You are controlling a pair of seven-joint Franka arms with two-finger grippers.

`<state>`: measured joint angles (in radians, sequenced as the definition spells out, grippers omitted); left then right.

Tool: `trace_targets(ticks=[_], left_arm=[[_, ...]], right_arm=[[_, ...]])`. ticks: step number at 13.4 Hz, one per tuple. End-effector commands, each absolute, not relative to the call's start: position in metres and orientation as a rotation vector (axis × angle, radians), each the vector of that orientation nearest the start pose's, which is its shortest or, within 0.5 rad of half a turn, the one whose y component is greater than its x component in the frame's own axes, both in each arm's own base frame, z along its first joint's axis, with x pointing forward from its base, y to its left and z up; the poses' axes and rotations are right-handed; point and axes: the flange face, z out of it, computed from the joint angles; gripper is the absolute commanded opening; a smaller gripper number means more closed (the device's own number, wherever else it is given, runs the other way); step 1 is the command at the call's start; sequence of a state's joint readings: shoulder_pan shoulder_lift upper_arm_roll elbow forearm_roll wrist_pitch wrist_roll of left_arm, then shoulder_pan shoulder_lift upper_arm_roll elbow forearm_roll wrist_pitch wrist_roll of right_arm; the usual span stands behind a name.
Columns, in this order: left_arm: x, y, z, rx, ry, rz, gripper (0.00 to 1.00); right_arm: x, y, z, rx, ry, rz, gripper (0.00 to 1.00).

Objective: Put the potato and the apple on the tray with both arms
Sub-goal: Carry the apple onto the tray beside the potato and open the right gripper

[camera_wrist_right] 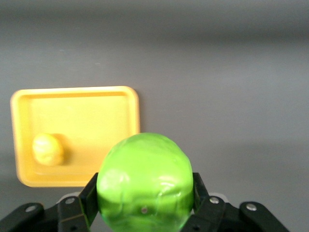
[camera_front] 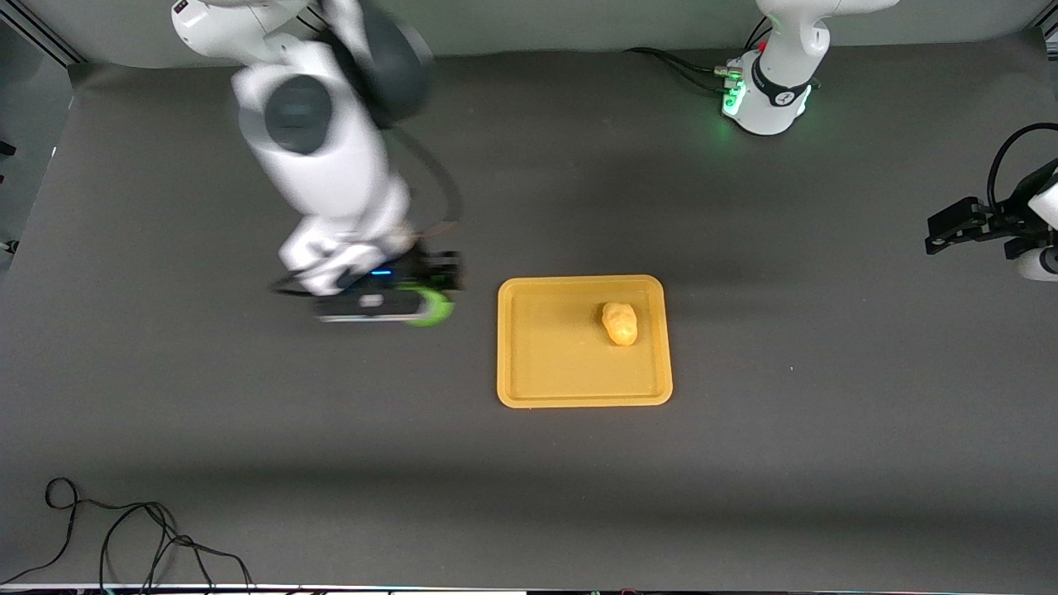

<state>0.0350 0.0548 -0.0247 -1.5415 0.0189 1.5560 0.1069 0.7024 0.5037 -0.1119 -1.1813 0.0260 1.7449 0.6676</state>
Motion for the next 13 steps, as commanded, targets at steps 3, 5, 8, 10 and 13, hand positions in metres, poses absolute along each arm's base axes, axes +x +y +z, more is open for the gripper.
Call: trace_targets(ticks=[3,5,8,10,13], left_arm=[[0.569,0.011,0.609,-3.11,0.174,0.089,0.98],[0.568,0.014,0.609,-3.111,0.164,0.089,0.98],[0.57,0.022,0.608,-3.114,0.145,0.087,0.98],[0.57,0.021,0.607,-3.112,0.148,0.089,0.98],[0.57,0.021,0.605,-3.112,0.15,0.094,0.98]], right_arm=[[0.572,0.513,0.421,-3.127,0.169,-0.169,0.31],[0.565,0.543,0.359,-3.13,0.114,-0.185,0.31],[0.57,0.553,0.287,-3.123,0.135,-0.204,0.31],[0.571,0.554,0.26,-3.12,0.152,-0.207,0.31],[0.56,0.562,0.238,-3.13,0.133,-0.172,0.31]])
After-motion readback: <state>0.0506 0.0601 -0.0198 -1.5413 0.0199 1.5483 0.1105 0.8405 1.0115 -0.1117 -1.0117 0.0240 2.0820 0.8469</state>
